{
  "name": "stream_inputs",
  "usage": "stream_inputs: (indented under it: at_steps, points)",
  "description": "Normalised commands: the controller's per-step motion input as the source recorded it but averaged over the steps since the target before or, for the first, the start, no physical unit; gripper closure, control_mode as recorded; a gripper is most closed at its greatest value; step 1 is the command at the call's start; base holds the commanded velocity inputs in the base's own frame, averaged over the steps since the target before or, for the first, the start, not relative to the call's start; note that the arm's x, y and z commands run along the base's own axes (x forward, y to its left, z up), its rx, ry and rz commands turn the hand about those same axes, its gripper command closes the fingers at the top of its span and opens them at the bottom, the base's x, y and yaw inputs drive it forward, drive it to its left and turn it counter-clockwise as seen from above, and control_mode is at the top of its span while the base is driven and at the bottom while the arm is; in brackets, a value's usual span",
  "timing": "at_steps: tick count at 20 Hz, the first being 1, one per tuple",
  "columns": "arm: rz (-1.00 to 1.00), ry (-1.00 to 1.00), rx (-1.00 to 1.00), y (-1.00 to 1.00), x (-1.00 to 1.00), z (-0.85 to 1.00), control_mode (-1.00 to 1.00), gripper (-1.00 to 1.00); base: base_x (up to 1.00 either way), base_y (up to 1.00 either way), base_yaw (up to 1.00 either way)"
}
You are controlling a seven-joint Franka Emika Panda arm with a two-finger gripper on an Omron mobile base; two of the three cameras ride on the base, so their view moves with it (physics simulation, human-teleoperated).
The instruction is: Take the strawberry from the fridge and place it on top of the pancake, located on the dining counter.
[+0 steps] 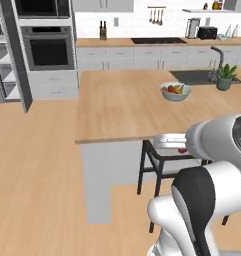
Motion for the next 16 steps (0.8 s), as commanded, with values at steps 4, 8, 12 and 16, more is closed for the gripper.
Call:
stream_inputs:
  at_steps: [4, 8, 12, 16]
  points:
    - [0.00, 0.00, 0.00, 0.00, 0.00, 0.00, 1.00, 1.00, -0.07, -1.00, 0.32]
    - [0.00, 0.00, 0.00, 0.00, 0.00, 0.00, 1.00, 1.00, 0.00, -1.00, 0.09]
    - [0.00, 0.00, 0.00, 0.00, 0.00, 0.00, 1.00, 1.00, 0.00, -1.00, 0.00]
    - [0.00, 0.00, 0.00, 0.00, 0.00, 0.00, 1.00, 1.00, 0.03, -0.99, 0.00]
